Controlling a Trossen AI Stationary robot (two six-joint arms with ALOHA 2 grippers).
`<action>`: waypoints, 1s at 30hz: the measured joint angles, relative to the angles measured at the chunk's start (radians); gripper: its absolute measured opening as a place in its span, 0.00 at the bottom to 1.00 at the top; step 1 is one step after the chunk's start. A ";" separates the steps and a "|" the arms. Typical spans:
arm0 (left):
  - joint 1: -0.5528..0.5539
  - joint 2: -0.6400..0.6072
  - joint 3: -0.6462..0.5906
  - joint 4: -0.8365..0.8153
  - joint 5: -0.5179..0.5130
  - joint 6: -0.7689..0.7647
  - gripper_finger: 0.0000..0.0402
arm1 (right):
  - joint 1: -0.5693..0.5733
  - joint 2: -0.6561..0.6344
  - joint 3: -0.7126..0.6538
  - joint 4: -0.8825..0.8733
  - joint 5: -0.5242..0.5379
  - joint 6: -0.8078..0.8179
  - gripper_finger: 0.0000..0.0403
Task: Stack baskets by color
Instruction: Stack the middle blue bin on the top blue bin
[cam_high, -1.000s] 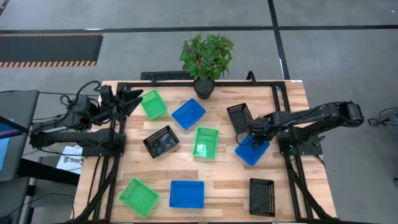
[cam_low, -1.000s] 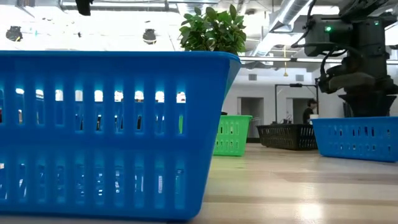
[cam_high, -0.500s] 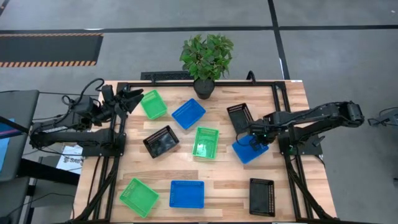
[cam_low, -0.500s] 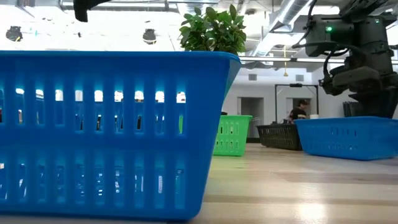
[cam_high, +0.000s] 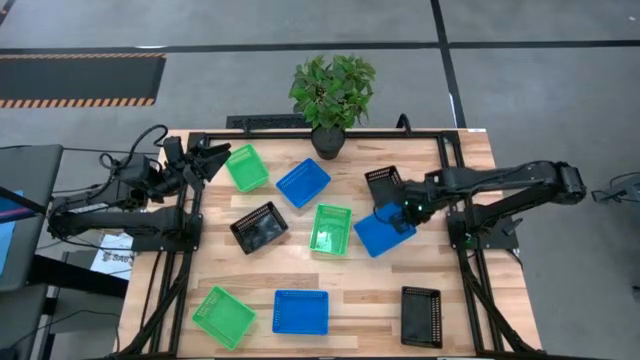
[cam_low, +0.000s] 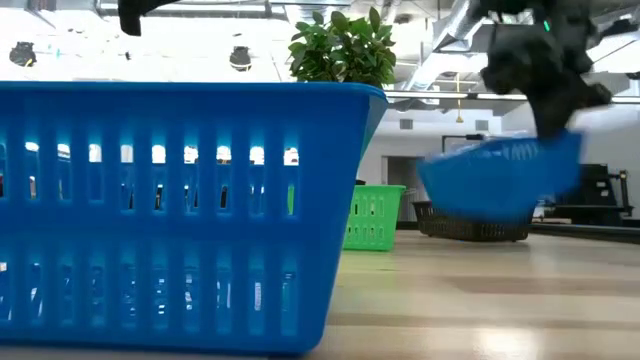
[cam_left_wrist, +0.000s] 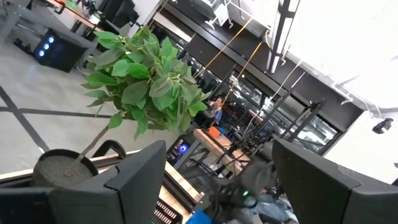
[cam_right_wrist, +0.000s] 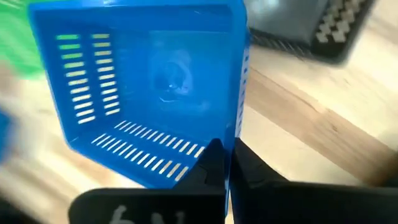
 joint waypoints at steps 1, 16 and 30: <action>0.000 0.000 0.000 0.000 0.000 0.000 0.70 | 0.000 0.000 0.038 0.005 0.016 -0.001 0.02; 0.000 0.000 0.000 -0.017 -0.038 -0.021 0.70 | -0.196 0.281 0.419 0.378 0.142 -0.434 0.02; 0.000 0.000 0.000 -0.045 -0.059 -0.016 0.70 | -0.247 0.653 0.592 0.409 0.033 -0.655 0.04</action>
